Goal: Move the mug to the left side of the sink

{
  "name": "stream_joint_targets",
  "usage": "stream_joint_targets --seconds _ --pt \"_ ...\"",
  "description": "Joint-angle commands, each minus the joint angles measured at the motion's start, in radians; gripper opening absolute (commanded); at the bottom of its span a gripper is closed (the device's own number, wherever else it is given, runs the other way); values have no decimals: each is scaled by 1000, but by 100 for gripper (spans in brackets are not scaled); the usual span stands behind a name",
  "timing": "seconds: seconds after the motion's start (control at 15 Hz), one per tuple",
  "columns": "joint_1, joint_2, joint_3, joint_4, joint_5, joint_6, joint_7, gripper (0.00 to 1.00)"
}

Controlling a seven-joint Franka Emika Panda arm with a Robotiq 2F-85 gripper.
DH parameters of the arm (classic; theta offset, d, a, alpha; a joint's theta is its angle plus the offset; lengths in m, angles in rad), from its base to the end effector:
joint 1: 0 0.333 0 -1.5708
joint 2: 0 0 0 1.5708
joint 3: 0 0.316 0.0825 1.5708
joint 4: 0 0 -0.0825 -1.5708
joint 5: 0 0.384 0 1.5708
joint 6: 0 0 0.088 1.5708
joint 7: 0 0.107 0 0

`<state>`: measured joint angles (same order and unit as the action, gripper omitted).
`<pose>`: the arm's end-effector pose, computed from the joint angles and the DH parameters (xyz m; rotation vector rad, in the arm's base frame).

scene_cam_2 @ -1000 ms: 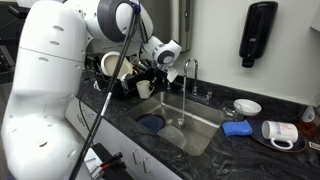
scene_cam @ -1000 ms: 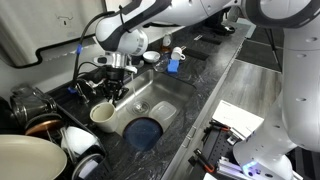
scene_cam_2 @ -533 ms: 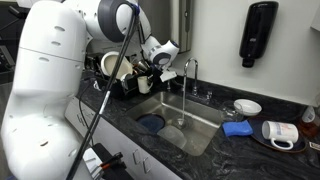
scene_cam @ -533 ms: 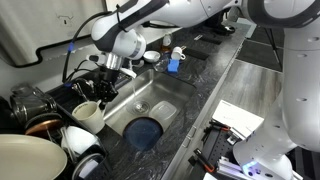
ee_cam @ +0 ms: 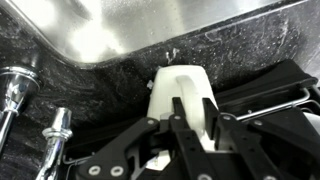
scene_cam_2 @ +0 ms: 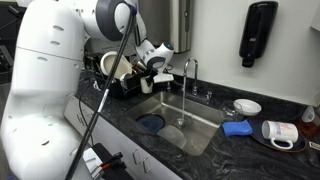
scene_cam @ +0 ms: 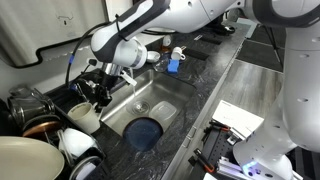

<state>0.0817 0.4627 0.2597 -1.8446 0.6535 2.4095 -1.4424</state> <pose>0.6199 0.2106 0.2951 -2.1343 -1.5820 -0.5151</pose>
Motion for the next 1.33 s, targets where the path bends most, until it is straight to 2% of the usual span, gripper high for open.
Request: stream_joint_targets --seconds 0.0,0.4,0.67,1.07,1.27 --pt "52 -20 22 5 -57 62 118 56" --pt "66 -55 28 15 -300 4 336 98" --pt "63 -104 44 -11 -374 -49 397 100" --pt "82 -187 71 -88 -371 -122 428 100" --pt "112 -245 64 -160 -384 -172 544 100"
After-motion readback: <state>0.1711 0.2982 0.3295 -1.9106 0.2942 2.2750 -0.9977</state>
